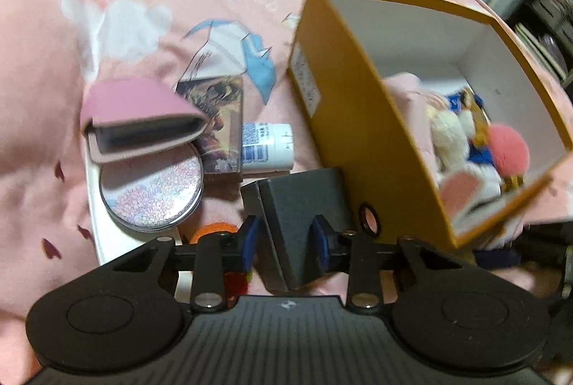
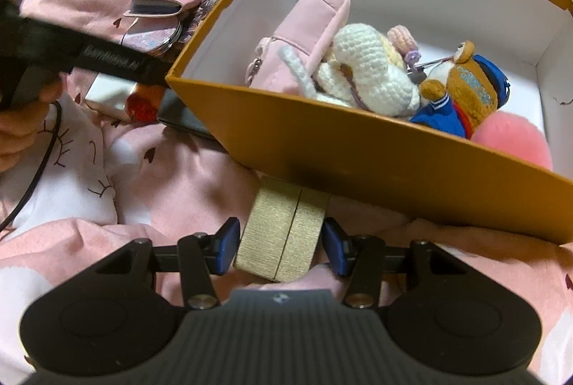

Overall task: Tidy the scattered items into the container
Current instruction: 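Close the right gripper on the gold box while the left grips the black case, then lift the gold box over the orange box while the left lifts the black case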

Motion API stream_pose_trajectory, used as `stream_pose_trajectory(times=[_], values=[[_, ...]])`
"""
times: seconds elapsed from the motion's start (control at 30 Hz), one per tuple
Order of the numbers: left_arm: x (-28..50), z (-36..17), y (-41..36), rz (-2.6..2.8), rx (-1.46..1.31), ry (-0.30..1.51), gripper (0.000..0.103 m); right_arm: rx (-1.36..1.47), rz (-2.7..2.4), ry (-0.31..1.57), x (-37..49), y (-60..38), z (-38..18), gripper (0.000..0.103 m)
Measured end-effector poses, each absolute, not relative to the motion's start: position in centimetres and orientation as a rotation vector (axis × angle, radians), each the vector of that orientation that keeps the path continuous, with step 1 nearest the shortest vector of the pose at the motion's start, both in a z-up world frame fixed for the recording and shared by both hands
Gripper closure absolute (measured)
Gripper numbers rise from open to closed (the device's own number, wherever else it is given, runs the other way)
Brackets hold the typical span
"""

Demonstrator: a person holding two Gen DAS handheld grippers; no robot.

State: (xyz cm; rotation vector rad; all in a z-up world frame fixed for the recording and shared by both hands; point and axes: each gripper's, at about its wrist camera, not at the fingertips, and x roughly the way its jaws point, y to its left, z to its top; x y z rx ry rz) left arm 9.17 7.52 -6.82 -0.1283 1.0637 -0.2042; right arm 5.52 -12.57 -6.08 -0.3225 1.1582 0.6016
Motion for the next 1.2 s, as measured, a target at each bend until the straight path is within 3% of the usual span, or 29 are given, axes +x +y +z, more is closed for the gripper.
stream_pose_trajectory(times=[0.17,0.27,0.53,0.57,0.73,1.0,1.2], values=[[7.4,-6.0,6.2,-0.212,-0.053,1.000,0.069,-0.304,0.601,1.153,5.4,-12.8,-6.0,0.050],[6.2,-5.4,5.7,-0.270,-0.043,0.951,0.082,-0.288,0.599,1.151,5.3,-12.9,-6.0,0.050],[3.7,-4.8,4.2,-0.211,-0.019,0.920,0.083,-0.247,0.627,1.107,4.2,-13.3,-4.6,0.051],[3.6,-4.7,4.3,-0.186,-0.021,0.917,0.082,-0.242,0.645,1.093,4.0,-13.1,-4.2,0.051],[4.8,-5.3,6.3,-0.101,-0.107,1.000,0.058,-0.261,0.726,1.016,2.6,-12.4,-1.5,0.052],[6.1,-7.0,9.1,-0.096,-0.329,1.089,0.051,-0.266,0.814,0.818,2.0,-14.6,8.0,0.053],[6.9,-8.5,10.4,-0.083,-0.499,1.117,0.049,-0.227,0.758,0.706,4.5,-15.3,11.1,0.053]])
